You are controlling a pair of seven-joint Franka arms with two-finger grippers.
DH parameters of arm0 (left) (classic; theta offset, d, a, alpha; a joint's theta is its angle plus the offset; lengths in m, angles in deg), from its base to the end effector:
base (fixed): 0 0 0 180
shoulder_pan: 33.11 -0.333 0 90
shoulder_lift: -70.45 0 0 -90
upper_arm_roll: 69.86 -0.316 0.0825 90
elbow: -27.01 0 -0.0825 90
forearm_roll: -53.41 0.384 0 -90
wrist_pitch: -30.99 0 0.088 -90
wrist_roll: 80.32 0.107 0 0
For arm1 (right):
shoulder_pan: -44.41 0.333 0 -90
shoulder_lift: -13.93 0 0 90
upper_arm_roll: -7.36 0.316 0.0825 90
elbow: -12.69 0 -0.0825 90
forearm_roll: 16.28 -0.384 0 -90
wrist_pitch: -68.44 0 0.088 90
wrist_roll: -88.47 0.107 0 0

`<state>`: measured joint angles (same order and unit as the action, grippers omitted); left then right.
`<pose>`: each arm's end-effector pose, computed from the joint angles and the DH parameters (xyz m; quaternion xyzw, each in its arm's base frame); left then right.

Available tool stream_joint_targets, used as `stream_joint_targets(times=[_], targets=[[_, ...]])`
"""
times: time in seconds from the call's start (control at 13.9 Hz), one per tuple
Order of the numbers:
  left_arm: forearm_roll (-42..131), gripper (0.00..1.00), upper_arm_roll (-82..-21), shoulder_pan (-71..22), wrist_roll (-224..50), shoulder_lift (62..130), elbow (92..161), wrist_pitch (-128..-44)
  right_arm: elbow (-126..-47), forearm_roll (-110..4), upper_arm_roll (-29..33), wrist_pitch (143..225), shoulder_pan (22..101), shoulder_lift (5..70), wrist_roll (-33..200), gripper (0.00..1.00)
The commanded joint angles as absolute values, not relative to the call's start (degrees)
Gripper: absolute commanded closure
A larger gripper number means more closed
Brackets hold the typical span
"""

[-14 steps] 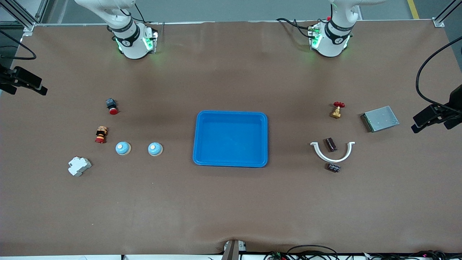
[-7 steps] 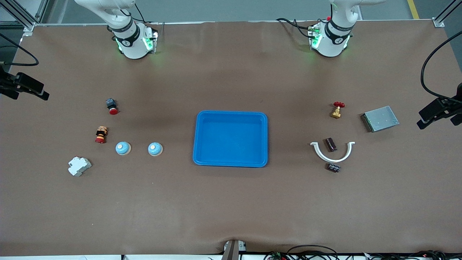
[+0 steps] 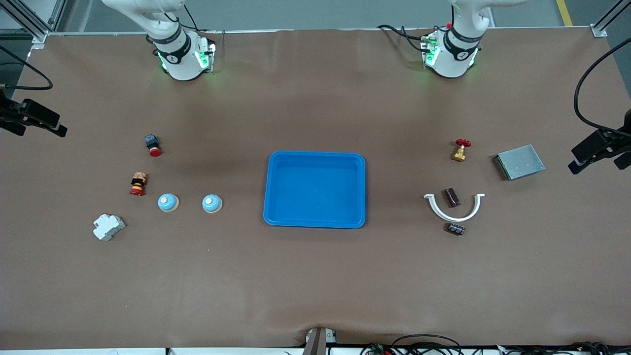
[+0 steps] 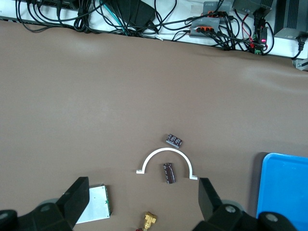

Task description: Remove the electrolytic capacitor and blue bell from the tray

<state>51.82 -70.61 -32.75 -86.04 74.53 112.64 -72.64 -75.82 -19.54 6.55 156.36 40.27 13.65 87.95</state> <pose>0.5995 0.0015 0.6441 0.9910 0.0544 0.1204 0.0189 0.5481 -0.0412 0.6364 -0.9989 0.0377 0.0013 0.0286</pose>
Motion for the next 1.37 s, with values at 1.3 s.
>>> stream_joint_targets(times=[1.3], targets=[[51.30, 0.00, -71.00, -31.53, -84.28, 73.97, 113.40, -69.91, -77.22, -17.60, 7.27, 159.93, 39.75, 12.97, 87.33, 0.00]])
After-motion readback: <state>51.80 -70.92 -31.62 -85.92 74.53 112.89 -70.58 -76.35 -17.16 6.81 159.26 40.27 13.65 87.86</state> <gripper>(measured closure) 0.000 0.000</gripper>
